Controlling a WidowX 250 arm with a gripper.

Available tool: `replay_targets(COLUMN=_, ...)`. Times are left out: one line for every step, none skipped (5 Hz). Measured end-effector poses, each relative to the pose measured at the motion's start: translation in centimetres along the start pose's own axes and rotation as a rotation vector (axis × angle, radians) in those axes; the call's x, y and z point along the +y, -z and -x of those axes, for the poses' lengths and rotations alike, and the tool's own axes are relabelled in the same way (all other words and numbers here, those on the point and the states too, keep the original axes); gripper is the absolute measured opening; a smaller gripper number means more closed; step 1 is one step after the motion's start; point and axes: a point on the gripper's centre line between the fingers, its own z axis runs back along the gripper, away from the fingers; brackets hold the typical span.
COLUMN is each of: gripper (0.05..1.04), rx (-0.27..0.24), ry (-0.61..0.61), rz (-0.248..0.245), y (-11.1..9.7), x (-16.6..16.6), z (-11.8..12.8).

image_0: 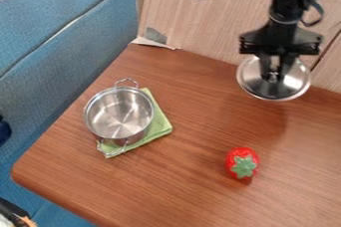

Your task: Moved the lid from the left side of the table to the right side

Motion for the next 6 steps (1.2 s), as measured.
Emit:
replay_targets(gripper=0.285, rx=0.027, ry=0.019, rz=0.003, y=1.9, x=-1.8, z=0.4)
replay_targets(gripper=0.285, rx=0.042, ry=0.031, rz=-0.022, y=3.3, x=-2.0, z=0.9)
replay_targets(gripper=0.285, rx=0.065, ry=0.057, rz=-0.04, y=4.7, x=-2.4, z=1.9)
replay_targets(gripper=0.285, rx=0.059, ry=0.069, rz=-0.045, y=5.0, x=-2.4, z=2.0)
replay_targets(gripper=0.321, rx=0.065, ry=0.089, rz=-0.057, y=5.0, x=-2.5, z=2.3)
replay_targets(gripper=0.606, rx=0.06, ry=0.093, rz=-0.08, y=4.9, x=-2.4, z=2.4)
